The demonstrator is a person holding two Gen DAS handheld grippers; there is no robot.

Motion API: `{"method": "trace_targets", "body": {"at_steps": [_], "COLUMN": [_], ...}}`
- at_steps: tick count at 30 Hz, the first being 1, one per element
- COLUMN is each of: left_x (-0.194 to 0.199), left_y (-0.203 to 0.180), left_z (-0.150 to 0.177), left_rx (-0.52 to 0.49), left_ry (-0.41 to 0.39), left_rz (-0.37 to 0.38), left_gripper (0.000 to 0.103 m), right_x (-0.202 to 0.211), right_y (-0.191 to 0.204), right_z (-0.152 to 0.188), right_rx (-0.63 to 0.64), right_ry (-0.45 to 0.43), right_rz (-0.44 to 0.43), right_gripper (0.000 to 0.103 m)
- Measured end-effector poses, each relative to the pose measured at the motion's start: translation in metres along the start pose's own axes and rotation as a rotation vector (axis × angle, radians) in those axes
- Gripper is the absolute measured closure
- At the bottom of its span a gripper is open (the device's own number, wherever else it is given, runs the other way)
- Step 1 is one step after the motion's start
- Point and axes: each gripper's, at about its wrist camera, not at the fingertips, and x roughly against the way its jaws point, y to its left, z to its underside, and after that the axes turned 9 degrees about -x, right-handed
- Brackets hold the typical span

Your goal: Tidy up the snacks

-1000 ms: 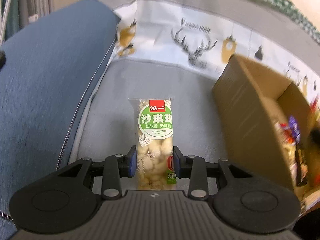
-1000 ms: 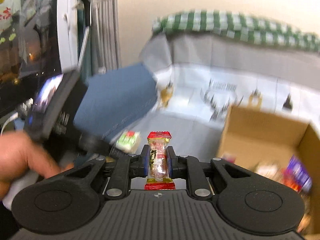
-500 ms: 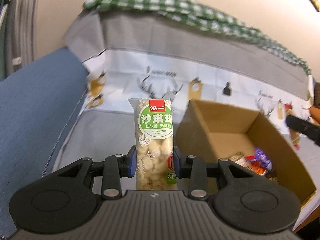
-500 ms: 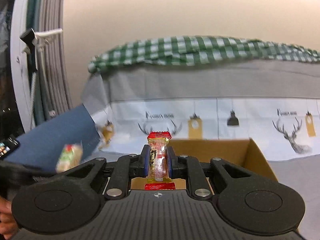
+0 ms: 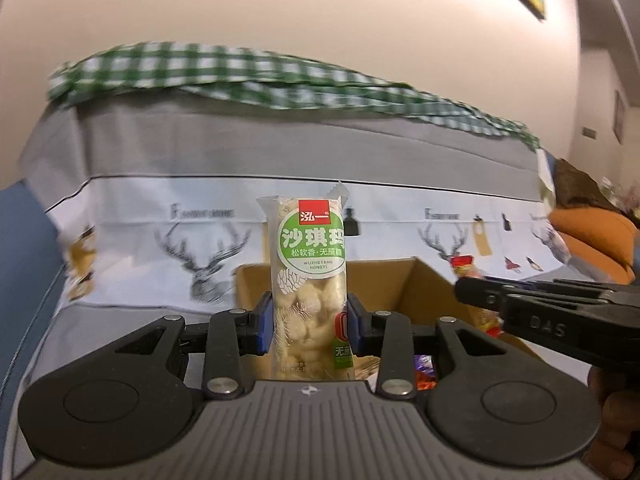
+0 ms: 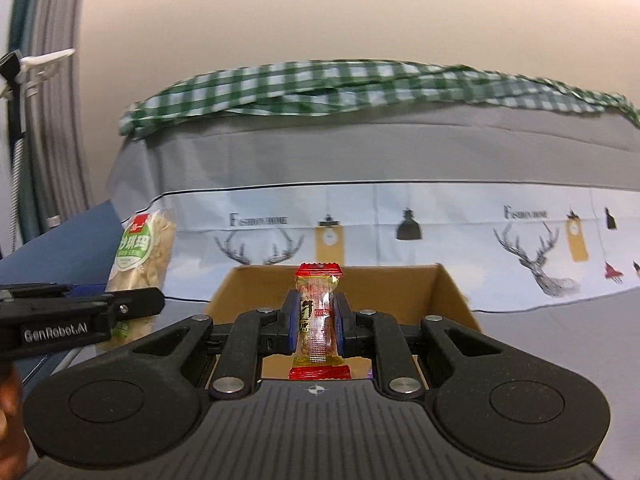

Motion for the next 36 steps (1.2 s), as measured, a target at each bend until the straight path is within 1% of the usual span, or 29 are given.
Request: {"method": "trace_targets", "body": {"at_steps": [3,7,11,22,36], "left_x": [-0.010,-0.024,-0.033,-0.045,-0.043], "left_y": [-0.007,-0.011,-0.011,-0.013,-0.010], "left_z": [-0.002,-0.005,-0.009,-0.013,-0.015], "left_rx": [0.007,0.025,0.040,0.065,0.084], "left_ry": [0.002,0.008,0.005,0.011,0.006], "left_rz": [0.026,0.038,0.050,0.080,0.086], "left_gripper": [0.064,0.064,0.064,0.064,0.064], "right_x": [-0.004,-0.005,-0.008,-0.012,-0.016], "right_y": [-0.007,-0.014,-0.018,-0.014,-0.009], "right_z": [-0.001,0.000,0.000,0.002,0.004], "right_rx": [-0.012,-0.012,-0.009,0.010,0.022], "right_ry": [-0.006,-0.009,-0.006,-0.003,-0.015], "right_rz": [0.036,0.077,0.099,0.112,0.121], "right_gripper": [0.085,0.085,0.085,0.085,0.085]}}
